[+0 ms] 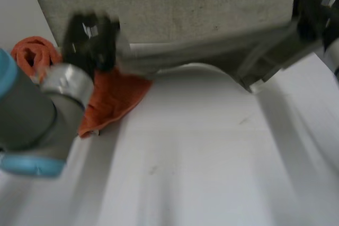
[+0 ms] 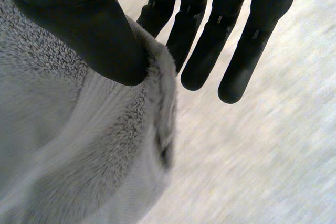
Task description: Fold the laundry.
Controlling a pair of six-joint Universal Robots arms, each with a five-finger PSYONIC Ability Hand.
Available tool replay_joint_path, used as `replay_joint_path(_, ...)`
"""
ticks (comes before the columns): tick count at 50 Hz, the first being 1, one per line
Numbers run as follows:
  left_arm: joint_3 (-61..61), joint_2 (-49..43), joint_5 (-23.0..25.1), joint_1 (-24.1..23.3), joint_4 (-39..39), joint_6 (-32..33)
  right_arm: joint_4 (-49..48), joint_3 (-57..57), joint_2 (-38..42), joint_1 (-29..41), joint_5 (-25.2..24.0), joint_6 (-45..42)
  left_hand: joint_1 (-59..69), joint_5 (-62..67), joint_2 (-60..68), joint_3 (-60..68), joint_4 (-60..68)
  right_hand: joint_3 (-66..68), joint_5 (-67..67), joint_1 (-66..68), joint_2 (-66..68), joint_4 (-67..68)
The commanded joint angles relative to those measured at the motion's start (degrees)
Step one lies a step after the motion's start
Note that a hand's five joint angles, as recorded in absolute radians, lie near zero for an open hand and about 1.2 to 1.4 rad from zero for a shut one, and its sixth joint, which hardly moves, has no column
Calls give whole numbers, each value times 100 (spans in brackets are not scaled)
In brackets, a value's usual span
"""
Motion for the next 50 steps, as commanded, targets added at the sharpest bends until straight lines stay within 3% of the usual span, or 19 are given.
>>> replay_joint_path(1, -1304, -681, -164, -110, 77, 19, -26, 1719, 201, -248, -483, -723, 1322, 1379, 1131, 1164, 1107, 1196, 1136, 1424, 1254, 1141)
replay_joint_path(9, -1323, -1130, -147, -260, -310, 98, 167, 1913, 703, -388, -510, -1137, 1141, 1198, 949, 983, 925, 1196, 1136, 1424, 1254, 1141)
replay_joint_path(13, -1191, -1025, -16, 38, -372, 98, 317, 1852, 764, -388, -519, -1120, -2335, -2277, -2526, -2492, -2550, 1196, 1136, 1424, 1254, 1141)
replay_joint_path(14, -1191, -972, 98, 256, -363, 80, 326, 1852, 764, -388, -519, -1102, -3742, -3685, -3933, -3900, -3957, 1196, 1136, 1424, 1254, 1141)
replay_joint_path(18, -1243, -867, 676, 775, -363, -34, 326, 1852, 764, -397, -519, -1049, -4477, -4420, -4669, -4635, -4692, 1196, 1136, 1424, 1254, 1141)
replay_joint_path(26, -1393, -892, 2074, 1576, -573, 18, 352, 1852, 791, -432, -536, -1005, -3960, -3903, -4151, -4118, -4175, 1196, 1136, 1424, 1254, 1141)
replay_joint_path(32, -1420, -1086, 2683, 1919, -899, 387, 352, 1852, 791, -415, -519, -1032, -3369, -3312, -3561, -3527, -3584, 1196, 1136, 1424, 1254, 1141)
replay_joint_path(45, -849, -1903, 2736, 1929, -627, 1143, 431, 1869, 791, -362, -510, -1014, -3151, -3093, -3342, -3309, -3366, 1196, 1136, 1424, 1254, 1141)
replay_joint_path(48, -708, -2061, 2613, 1885, -486, 1275, 458, 1887, 791, -362, -510, -1032, -2698, -2641, -2890, -2856, -2914, 1196, 1136, 1424, 1254, 1141)
replay_joint_path(50, -620, -2114, 2560, 1832, -346, 1311, 475, 1887, 791, -371, -510, -1040, -1658, -1601, -1849, -1816, -1873, 1196, 1136, 1424, 1254, 1141)
